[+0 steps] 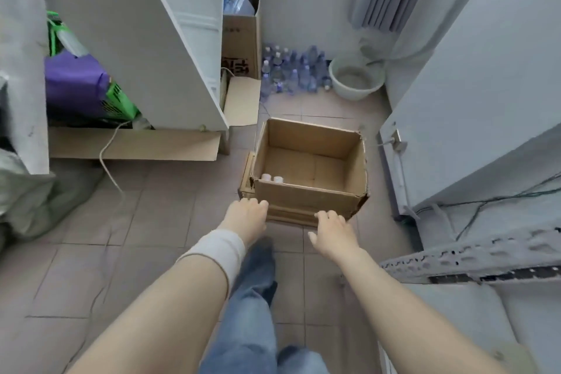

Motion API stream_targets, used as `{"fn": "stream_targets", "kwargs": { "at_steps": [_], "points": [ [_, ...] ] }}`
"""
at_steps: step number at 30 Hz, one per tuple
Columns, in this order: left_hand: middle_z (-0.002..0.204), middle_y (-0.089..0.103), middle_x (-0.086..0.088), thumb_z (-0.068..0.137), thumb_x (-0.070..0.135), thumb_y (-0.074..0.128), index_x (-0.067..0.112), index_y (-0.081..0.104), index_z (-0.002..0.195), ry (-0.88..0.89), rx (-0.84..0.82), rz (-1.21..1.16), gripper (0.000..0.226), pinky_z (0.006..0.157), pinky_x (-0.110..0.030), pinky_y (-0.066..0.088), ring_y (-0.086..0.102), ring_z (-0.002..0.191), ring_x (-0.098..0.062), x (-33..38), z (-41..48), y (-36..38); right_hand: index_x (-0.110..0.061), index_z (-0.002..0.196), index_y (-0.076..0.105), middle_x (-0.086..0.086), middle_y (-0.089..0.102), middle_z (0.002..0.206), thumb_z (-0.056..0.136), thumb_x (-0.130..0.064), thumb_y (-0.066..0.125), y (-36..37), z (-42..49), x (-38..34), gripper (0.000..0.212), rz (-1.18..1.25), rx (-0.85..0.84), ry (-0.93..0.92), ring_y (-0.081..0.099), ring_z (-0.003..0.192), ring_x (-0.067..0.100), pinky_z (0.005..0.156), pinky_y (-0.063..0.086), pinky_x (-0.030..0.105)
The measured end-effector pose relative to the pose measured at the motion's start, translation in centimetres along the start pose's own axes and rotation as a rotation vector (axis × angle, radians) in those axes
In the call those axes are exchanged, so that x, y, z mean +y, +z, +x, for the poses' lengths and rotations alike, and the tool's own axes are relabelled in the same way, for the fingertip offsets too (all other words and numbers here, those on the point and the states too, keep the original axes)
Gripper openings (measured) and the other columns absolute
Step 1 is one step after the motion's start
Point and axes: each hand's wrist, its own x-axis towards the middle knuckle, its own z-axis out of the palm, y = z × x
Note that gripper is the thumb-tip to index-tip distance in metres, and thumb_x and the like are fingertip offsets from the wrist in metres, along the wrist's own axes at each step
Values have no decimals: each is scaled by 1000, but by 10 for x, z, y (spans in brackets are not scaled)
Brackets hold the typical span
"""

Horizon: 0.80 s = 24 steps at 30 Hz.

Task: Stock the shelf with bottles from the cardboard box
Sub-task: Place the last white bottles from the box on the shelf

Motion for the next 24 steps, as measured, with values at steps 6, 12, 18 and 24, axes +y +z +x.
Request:
{"fn": "stream_targets", "kwargs": {
  "at_steps": [6,12,18,24],
  "points": [
    [130,52,-14,95,24,46,8,44,128,29,-216,-151,37,97,-39,41,49,120,-33,-20,73,20,-13,139,35,9,41,141,95,-32,44,21,67,-11,49,164,-216,136,40,129,28,104,37,37],
    [133,50,-13,96,23,44,9,43,131,-6,-384,-243,38,100,-38,38,46,123,-32,-33,132,21,-15,138,36,6,42,140,96,-31,44,23,115,-16,46,272,-330,263,39,129,25,103,36,34],
    [132,51,-9,95,25,46,12,46,129,-43,-447,-371,36,98,-37,41,48,122,-28,-33,199,6,-15,138,37,5,43,139,96,-30,45,10,168,-10,45,375,-381,306,40,129,23,103,35,33],
    [132,52,-8,93,22,48,15,45,131,-129,-431,-395,39,95,-36,42,49,121,-27,-47,286,6,-13,134,43,3,46,135,94,-29,48,-5,253,-3,43,555,-349,231,44,126,21,101,36,29]
  ]
}}
